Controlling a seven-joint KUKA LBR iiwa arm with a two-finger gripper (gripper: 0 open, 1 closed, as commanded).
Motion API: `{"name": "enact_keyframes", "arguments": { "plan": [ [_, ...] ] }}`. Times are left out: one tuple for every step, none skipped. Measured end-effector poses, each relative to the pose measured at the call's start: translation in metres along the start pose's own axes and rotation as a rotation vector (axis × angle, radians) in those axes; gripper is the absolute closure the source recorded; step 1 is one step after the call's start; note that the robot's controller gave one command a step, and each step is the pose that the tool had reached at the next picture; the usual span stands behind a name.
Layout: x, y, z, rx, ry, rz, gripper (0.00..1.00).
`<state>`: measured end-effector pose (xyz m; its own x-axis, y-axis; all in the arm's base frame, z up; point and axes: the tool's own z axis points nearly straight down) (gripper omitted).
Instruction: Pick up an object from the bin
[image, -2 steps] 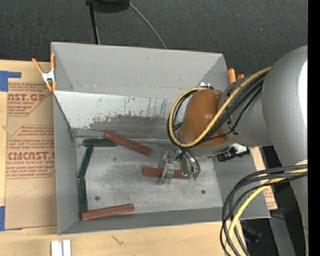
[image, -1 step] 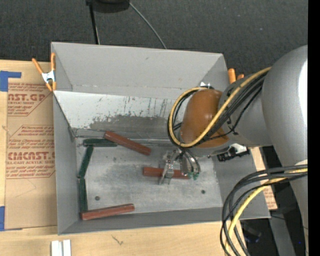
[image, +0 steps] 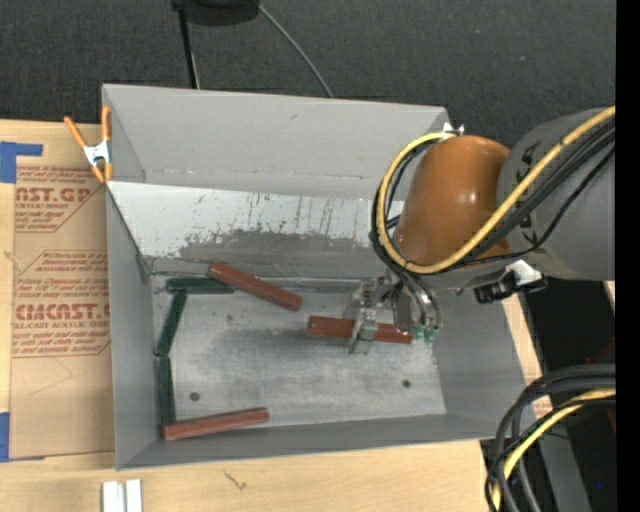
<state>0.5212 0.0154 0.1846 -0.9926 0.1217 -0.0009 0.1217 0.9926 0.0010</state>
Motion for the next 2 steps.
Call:
{"name": "enact_keyframes", "arguments": {
  "plan": [
    [0.000,0.000,0.000,0.000,0.000,0.000,1.00],
    [-0.031,-0.006,-0.141,0.001,-0.007,-0.307,1.00]
  ]
}}
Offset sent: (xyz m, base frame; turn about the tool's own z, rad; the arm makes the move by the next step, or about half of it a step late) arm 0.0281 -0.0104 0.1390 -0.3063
